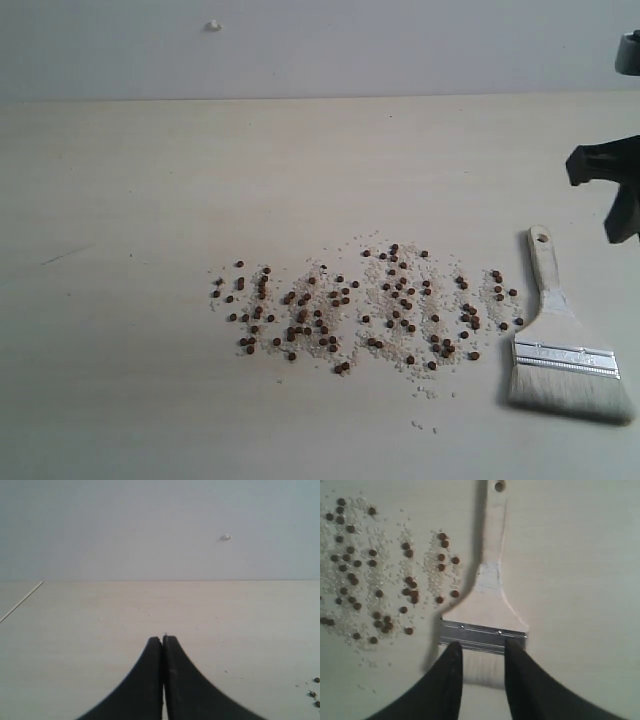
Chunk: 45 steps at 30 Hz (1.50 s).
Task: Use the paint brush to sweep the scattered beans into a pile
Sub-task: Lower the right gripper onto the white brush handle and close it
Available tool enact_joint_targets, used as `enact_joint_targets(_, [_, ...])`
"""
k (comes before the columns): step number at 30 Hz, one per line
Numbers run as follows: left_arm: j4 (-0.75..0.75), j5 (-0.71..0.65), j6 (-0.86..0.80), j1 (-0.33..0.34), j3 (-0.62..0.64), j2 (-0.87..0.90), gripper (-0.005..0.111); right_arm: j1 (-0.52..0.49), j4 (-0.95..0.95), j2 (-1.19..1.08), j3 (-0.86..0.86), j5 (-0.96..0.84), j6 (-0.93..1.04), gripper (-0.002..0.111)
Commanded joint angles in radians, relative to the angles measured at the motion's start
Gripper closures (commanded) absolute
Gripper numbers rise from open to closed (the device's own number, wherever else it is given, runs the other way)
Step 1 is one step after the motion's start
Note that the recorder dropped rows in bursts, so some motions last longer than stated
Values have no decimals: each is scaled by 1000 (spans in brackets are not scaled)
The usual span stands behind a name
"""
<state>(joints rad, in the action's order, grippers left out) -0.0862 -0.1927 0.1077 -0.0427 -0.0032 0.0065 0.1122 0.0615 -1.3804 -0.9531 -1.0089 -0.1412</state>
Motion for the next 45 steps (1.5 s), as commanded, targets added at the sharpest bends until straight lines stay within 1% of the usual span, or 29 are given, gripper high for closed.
enact_joint_targets(1, [5, -3, 1, 3, 3, -6, 107, 3, 37, -76, 17, 112, -11, 65])
enact_joint_targets(2, [5, -3, 1, 3, 3, -6, 107, 3, 35, -88, 26, 156, -20, 63])
enact_joint_targets(5, [5, -3, 1, 3, 3, -6, 107, 3, 35, -117, 58, 283, -24, 63])
enact_joint_targets(8, [5, -3, 3, 3, 3, -6, 107, 3, 32, -158, 78, 348, -24, 63])
enact_joint_targets(12, [5, -3, 3, 3, 3, -6, 107, 3, -13, -240, 79, 351, -27, 63])
enact_joint_targets(17, [5, -3, 1, 3, 3, -6, 107, 3, -62, -338, 79, 381, -91, 63])
enact_joint_targets(21, [5, -3, 1, 3, 3, -6, 107, 3, -127, -395, 79, 391, -144, 56])
enact_joint_targets(23, [5, -3, 1, 3, 3, -6, 107, 3, -130, -414, 79, 403, -151, 54])
enact_joint_targets(33, [5, -3, 1, 3, 3, -6, 107, 3, -119, -473, 79, 492, -175, 54])
enact_joint_targets(45, [5, -3, 1, 3, 3, -6, 107, 3, -118, -485, 79, 475, -177, 54])
